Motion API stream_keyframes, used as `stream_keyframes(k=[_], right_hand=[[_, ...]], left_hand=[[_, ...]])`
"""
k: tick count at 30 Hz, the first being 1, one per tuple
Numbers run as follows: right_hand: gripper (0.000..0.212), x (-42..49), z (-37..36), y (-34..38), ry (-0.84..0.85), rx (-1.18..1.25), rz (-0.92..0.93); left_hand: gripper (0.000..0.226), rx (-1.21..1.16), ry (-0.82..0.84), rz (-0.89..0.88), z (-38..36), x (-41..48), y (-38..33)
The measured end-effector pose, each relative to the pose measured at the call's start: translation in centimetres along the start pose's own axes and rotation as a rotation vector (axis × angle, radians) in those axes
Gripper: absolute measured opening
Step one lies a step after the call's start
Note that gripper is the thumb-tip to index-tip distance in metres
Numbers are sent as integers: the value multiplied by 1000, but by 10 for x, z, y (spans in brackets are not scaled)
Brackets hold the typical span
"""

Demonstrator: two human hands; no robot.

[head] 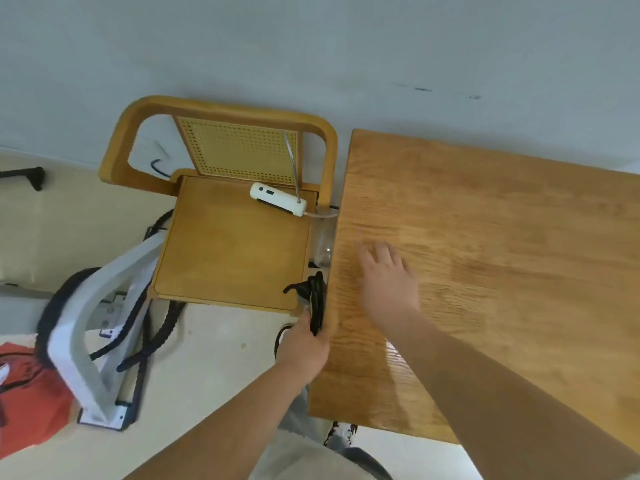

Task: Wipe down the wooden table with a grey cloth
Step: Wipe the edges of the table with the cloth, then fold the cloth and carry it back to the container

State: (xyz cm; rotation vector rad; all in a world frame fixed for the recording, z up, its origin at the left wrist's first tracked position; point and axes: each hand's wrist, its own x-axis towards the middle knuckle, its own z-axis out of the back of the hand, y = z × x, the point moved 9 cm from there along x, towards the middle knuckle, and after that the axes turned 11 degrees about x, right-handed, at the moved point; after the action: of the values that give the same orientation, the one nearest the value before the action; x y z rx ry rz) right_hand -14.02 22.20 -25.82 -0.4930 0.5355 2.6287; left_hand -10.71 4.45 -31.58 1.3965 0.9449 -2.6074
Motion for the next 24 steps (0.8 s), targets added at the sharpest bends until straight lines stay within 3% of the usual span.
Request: stream_keyframes(k=[4, 7, 13, 16, 20, 24], right_hand=[[29, -67, -11, 1, 49, 321, 1], [38, -111, -20, -6, 164, 667, -106], [57, -157, -32, -18, 257, 1050, -349], [55, -172, -21, -9, 342, 1214, -349], [49, -193, -12, 16, 603, 1523, -289], [46, -204, -1, 41, 673, 1571, -200]], left_hand=[[25, 83, -41, 87, -21, -53, 46], [19, 67, -67, 164, -26, -85, 68], [26, -390, 31, 146, 5, -141, 48], [31, -631, 117, -6, 24, -178, 23], [39, -789, 241, -158, 38, -212, 13], [37, -739, 105, -90, 56, -208, 38]])
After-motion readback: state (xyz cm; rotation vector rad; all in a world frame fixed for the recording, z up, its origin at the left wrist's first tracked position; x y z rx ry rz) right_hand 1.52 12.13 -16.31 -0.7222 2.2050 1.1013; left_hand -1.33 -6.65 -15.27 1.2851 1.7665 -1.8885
